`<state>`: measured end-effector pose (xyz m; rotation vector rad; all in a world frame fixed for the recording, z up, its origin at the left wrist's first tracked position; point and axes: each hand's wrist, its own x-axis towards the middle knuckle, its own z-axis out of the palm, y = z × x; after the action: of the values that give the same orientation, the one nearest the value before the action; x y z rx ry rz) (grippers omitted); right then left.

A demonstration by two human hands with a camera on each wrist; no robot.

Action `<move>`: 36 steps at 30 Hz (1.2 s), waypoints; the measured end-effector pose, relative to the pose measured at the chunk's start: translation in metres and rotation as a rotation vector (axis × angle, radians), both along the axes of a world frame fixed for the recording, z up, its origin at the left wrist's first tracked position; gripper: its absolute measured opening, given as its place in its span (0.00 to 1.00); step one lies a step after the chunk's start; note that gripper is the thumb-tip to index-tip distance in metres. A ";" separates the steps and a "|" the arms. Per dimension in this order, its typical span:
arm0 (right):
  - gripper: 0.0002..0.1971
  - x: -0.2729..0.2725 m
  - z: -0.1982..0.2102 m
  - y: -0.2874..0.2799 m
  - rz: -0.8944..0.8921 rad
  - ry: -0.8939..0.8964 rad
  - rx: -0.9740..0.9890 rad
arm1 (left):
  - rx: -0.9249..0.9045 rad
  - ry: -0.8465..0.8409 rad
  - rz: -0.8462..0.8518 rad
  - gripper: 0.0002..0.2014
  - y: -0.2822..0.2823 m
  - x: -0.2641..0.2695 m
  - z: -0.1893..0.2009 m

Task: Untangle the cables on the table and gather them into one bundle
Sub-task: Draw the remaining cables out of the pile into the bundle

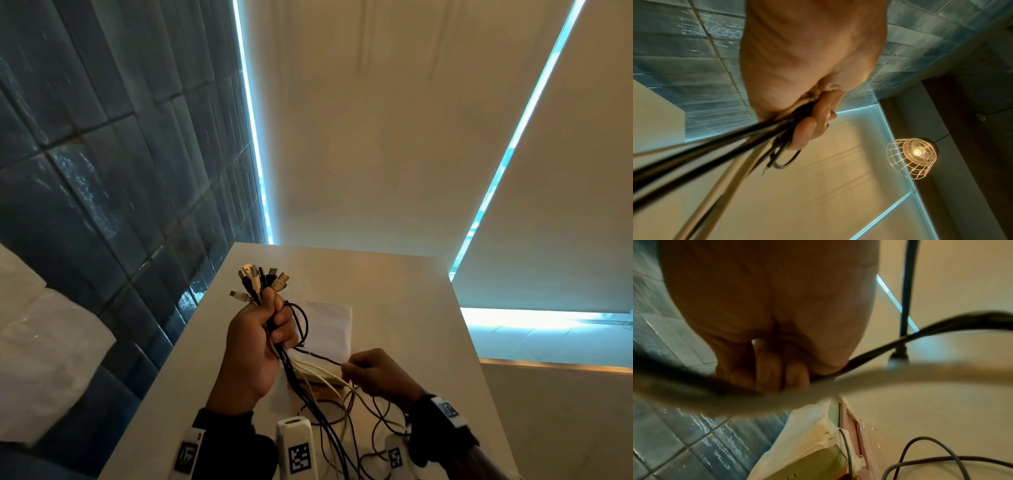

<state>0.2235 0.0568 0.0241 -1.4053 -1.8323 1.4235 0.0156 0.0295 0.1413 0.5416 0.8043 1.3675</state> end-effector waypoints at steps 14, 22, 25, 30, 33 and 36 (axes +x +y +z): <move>0.09 0.009 -0.009 0.014 -0.357 -0.117 0.003 | -0.120 0.166 -0.005 0.18 0.000 0.005 0.000; 0.07 -0.022 0.057 -0.002 -0.402 0.340 0.235 | -0.208 0.279 -0.034 0.15 0.001 0.023 -0.003; 0.07 -0.031 0.077 -0.014 -0.240 0.497 0.269 | -0.196 0.295 -0.010 0.14 0.000 0.027 -0.001; 0.09 -0.030 0.074 -0.018 -0.062 0.500 0.275 | -0.163 0.155 0.000 0.14 0.002 0.027 -0.003; 0.08 -0.027 0.070 -0.018 -0.001 0.499 0.232 | -0.113 0.051 0.008 0.16 0.001 0.028 -0.002; 0.10 -0.022 0.067 -0.014 -0.002 0.508 0.194 | -0.052 0.022 -0.003 0.17 -0.002 0.030 0.001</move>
<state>0.2016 0.0424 0.0913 -0.8500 -1.5820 1.3975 0.0454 0.0276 0.1424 0.5178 0.8540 1.3365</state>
